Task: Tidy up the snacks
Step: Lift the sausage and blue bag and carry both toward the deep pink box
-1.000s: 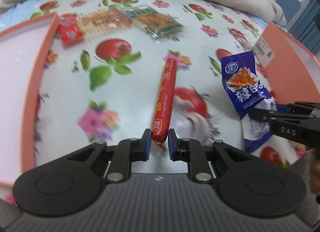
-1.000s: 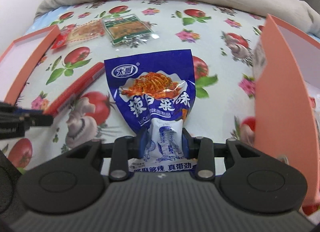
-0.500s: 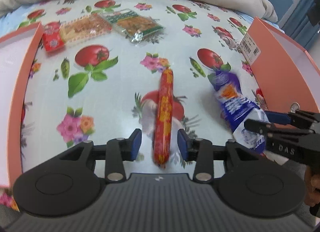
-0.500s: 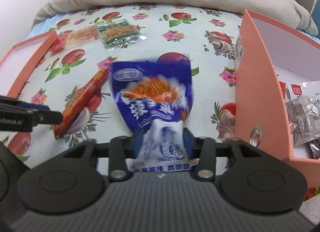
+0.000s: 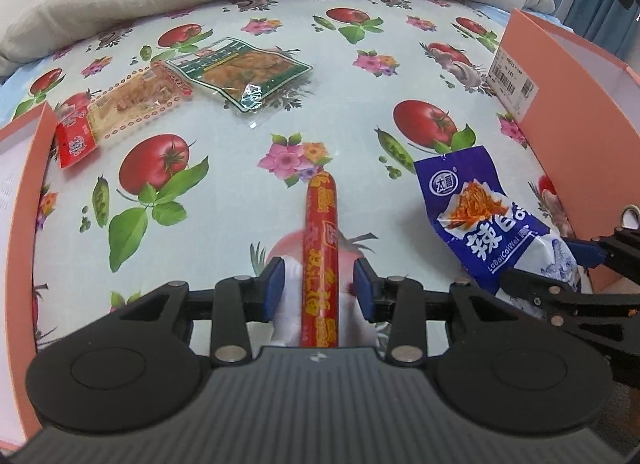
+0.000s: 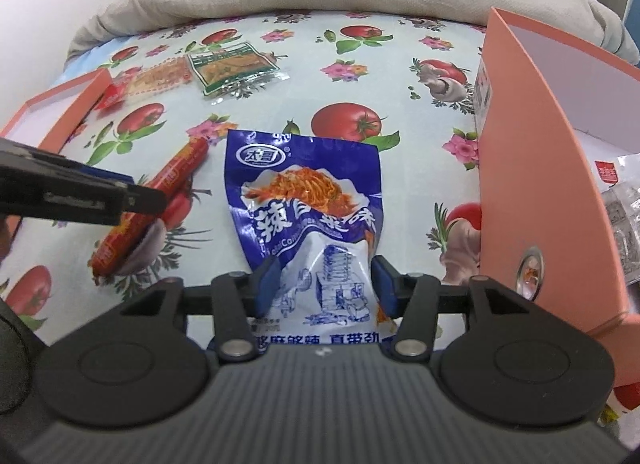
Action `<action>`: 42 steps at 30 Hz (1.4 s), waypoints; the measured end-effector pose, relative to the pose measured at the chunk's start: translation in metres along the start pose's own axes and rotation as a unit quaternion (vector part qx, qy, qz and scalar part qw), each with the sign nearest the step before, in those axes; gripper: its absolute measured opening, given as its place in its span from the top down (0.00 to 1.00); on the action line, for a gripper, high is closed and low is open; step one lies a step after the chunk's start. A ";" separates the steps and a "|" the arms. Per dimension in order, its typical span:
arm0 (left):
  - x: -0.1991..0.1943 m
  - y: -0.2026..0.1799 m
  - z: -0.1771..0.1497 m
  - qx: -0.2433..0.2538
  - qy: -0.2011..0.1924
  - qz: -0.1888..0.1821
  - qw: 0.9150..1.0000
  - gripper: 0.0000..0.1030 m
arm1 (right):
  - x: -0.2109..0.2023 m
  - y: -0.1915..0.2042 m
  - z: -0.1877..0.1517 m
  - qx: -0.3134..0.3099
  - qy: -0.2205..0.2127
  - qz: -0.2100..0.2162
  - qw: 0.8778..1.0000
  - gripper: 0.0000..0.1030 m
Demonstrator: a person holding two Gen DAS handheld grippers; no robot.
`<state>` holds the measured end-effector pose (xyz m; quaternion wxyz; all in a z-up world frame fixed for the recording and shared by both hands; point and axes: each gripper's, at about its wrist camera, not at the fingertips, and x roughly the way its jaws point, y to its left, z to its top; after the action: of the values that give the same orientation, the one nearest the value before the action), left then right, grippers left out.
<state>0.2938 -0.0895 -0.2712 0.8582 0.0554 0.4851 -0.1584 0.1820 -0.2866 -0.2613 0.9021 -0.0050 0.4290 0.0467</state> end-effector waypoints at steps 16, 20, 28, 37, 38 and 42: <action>0.015 -0.009 0.004 0.001 0.007 0.025 1.000 0.77 | 0.000 0.008 0.007 -0.013 -0.013 -0.007 1.000 0.66; 0.011 -0.005 0.004 -0.012 0.006 0.010 1.000 0.77 | -0.003 0.009 0.010 -0.012 -0.016 -0.011 1.000 0.68; -0.014 -0.004 0.017 -0.030 -0.006 -0.012 0.999 0.77 | -0.018 0.005 0.023 0.009 -0.032 -0.018 0.999 0.69; -0.069 -0.010 0.055 -0.038 -0.049 -0.034 0.997 0.77 | -0.061 0.000 0.063 0.022 -0.083 -0.025 0.996 0.68; -0.076 -0.011 0.060 -0.039 -0.056 -0.035 0.997 0.77 | -0.066 -0.001 0.069 0.020 -0.090 -0.026 0.995 0.68; -0.103 -0.014 0.081 -0.038 -0.083 -0.040 0.995 0.77 | -0.088 -0.005 0.088 0.017 -0.118 -0.033 0.992 0.68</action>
<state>0.3056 -0.1001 -0.1404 0.8900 -0.0095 0.4198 -0.1778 0.1947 -0.2946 -0.1377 0.9475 0.0011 0.3195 0.0097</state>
